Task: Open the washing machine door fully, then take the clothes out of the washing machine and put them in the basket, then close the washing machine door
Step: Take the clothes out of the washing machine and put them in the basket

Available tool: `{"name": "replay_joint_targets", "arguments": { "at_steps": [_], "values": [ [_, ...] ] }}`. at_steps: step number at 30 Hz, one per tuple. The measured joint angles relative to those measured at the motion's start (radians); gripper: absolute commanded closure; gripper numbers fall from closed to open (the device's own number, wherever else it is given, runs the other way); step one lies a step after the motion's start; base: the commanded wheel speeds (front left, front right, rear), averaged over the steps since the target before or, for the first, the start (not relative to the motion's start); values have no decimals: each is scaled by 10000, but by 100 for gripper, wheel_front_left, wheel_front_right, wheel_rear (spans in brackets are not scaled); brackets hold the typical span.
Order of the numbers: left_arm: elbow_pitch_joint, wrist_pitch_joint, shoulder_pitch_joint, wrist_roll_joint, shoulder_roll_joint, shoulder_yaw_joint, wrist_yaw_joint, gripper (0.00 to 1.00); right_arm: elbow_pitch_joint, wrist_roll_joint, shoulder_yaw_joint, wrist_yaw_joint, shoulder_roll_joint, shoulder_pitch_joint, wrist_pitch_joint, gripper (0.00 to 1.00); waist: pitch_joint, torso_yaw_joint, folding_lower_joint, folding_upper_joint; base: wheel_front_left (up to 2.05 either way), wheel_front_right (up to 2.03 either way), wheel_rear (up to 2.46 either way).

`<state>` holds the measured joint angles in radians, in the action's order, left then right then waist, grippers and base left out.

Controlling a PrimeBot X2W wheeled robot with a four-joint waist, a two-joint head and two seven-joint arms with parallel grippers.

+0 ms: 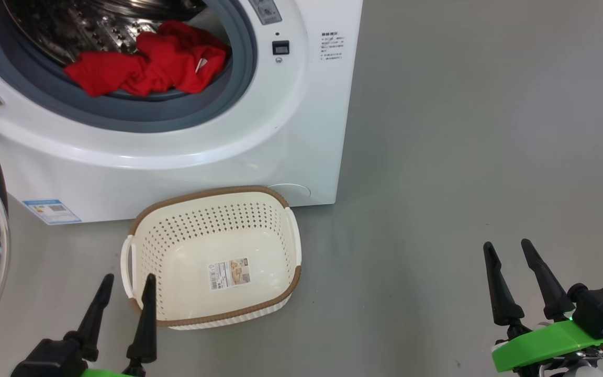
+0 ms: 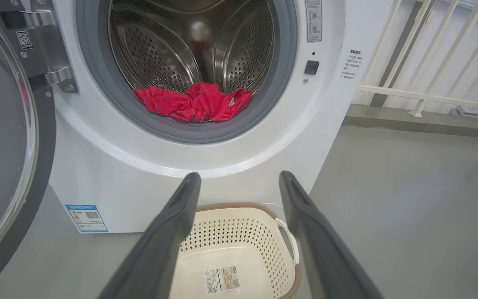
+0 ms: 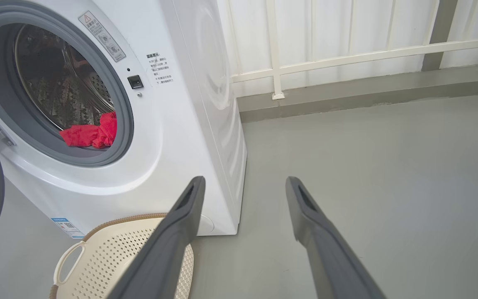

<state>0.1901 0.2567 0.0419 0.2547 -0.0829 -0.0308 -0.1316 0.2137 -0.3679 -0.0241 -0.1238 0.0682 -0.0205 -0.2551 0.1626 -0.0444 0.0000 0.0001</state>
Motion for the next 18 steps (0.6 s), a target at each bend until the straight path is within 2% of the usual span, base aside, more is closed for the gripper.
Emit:
{"name": "replay_joint_targets", "arguments": {
  "at_steps": [10, 18],
  "values": [
    [-88, 0, 0, 2, 27, -105, 0, 0, -2, 0, 21, 0, 2, 0, 0, 0, 48, 55, 0, 0, 2, -2, 1],
    [-119, 0, 1, 2, 31, -102, 0, 0, 0, 0, 48, 0, 4, -1, 0, 0, 86, 124, 0, 0, 65, -65, 0]
  ]
}}
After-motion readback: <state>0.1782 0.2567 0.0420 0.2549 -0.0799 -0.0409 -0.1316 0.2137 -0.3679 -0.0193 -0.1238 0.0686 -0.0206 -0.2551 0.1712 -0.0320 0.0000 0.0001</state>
